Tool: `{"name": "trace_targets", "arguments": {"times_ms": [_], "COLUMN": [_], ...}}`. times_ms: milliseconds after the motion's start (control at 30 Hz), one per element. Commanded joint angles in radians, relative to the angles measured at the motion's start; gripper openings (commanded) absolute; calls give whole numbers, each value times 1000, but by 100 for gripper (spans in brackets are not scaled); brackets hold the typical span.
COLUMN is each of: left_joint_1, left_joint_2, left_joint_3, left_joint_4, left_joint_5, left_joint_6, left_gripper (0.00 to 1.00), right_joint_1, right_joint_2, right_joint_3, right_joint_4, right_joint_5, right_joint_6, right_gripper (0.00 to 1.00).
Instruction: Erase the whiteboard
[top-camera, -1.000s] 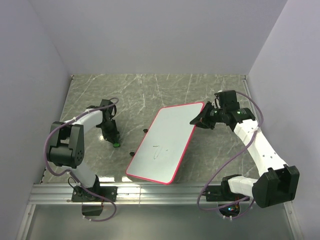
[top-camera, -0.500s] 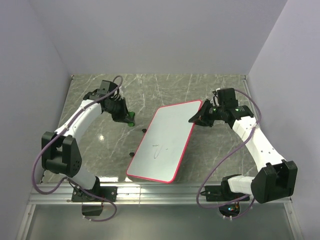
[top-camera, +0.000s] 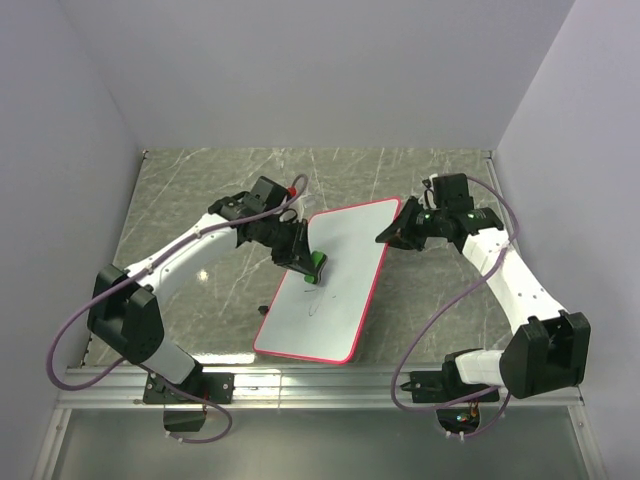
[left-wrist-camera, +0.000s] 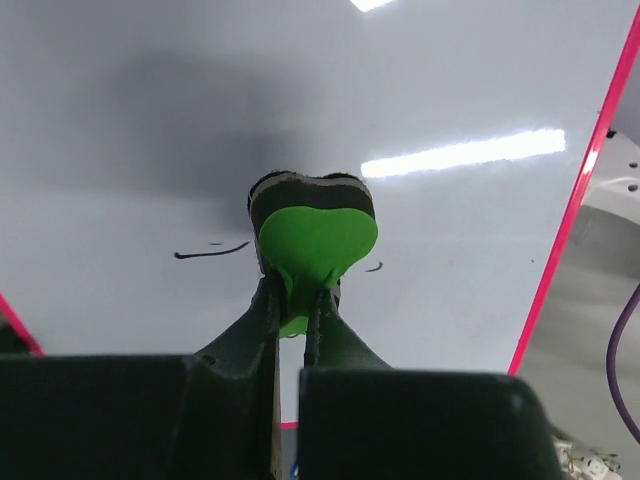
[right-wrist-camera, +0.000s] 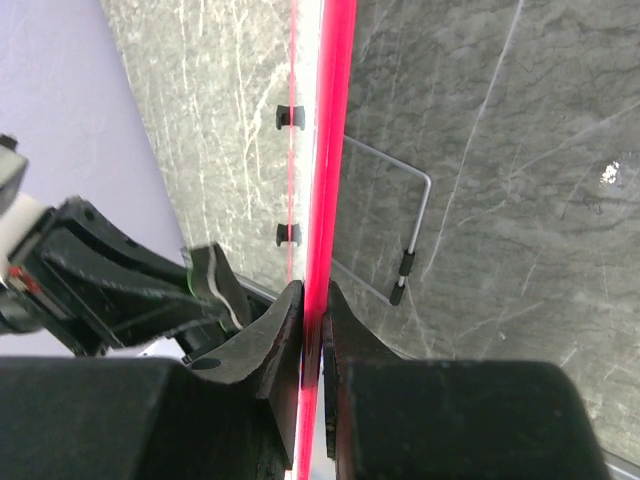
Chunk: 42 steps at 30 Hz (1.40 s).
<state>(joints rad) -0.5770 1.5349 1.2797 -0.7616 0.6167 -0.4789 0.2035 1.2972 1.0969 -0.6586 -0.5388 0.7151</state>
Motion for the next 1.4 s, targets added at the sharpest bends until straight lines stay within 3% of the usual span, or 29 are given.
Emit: {"name": "trace_targets", "arguments": {"times_ms": [0,367,633,867,1167,1367], "left_joint_1": [-44,-191,-213,-173,44,14], "left_joint_2": [-6,30,97,178,266,242], "left_joint_3": [27,17,-83,-123,-89,-57], "left_joint_4": [27,18,-42,-13,-39,-65], "left_joint_5": [40,80,-127,-215,-327,-275], "left_joint_6": [-9,56,53,17,71,106], "left_gripper": [0,0,0,0,0,0], "right_joint_1": [13,11,13,11,11,13], "right_joint_2": [25,14,-4,-26,-65,-85], "right_joint_3": [29,11,-8,-14,-15,-32], "right_joint_4": [-7,-9,-16,-24,-50,-56], "right_joint_5": [40,48,54,56,62,63], "right_joint_6": [-97,-89,-88,-88,-94,-101], "right_gripper": [0,0,0,0,0,0]}}
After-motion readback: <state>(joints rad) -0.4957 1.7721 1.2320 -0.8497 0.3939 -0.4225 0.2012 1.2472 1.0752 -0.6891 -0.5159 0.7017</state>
